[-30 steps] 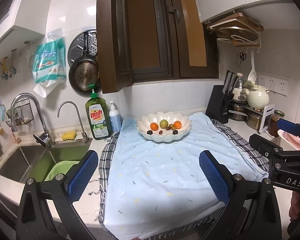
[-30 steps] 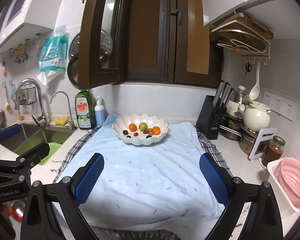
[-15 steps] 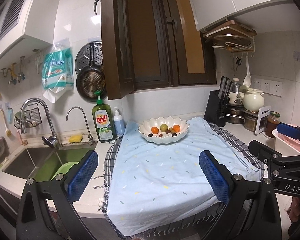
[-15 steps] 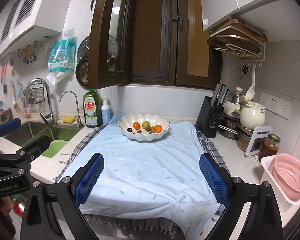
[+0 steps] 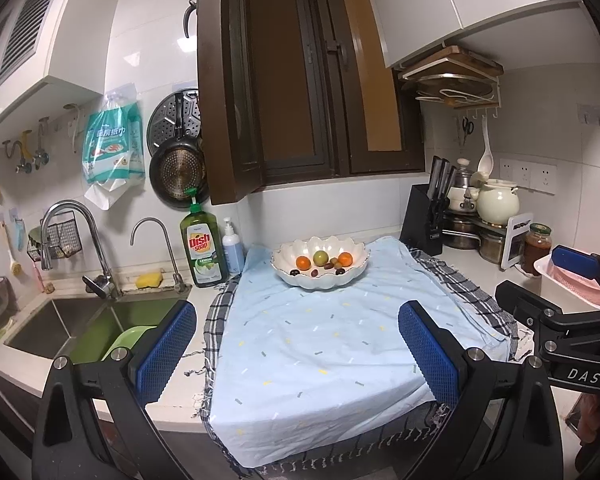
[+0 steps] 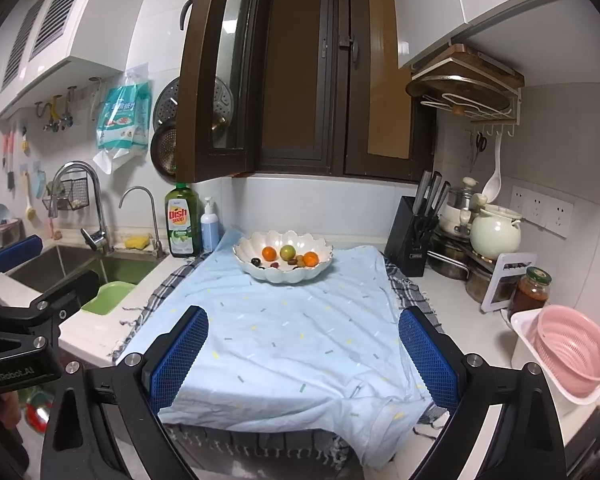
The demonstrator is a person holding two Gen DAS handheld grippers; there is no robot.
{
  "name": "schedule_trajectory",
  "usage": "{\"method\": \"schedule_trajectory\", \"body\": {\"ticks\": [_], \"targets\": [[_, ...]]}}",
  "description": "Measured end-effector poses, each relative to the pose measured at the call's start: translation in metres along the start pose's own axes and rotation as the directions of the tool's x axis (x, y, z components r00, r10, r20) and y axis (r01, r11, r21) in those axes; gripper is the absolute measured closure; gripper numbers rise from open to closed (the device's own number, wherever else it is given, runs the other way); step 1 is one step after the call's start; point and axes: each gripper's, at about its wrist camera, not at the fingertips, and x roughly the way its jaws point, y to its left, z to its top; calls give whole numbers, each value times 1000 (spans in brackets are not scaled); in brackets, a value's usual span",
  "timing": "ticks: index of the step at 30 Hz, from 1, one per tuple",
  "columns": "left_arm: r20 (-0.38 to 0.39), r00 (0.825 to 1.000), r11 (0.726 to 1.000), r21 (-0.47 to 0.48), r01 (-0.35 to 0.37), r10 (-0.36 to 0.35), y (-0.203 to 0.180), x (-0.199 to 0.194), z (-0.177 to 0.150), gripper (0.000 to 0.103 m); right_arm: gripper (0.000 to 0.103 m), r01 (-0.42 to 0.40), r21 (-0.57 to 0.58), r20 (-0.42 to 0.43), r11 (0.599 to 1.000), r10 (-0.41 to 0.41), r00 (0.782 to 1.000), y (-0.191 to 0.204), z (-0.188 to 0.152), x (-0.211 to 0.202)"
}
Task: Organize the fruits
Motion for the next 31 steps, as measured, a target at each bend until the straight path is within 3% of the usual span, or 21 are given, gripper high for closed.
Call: {"method": "schedule_trajectory", "body": {"ticks": [31], "targets": [[-1,1000,1000,-13,-12,12,0,-16,0,0,6,-8,-5,9,1000,8,1000,-1,0,-15]]}}
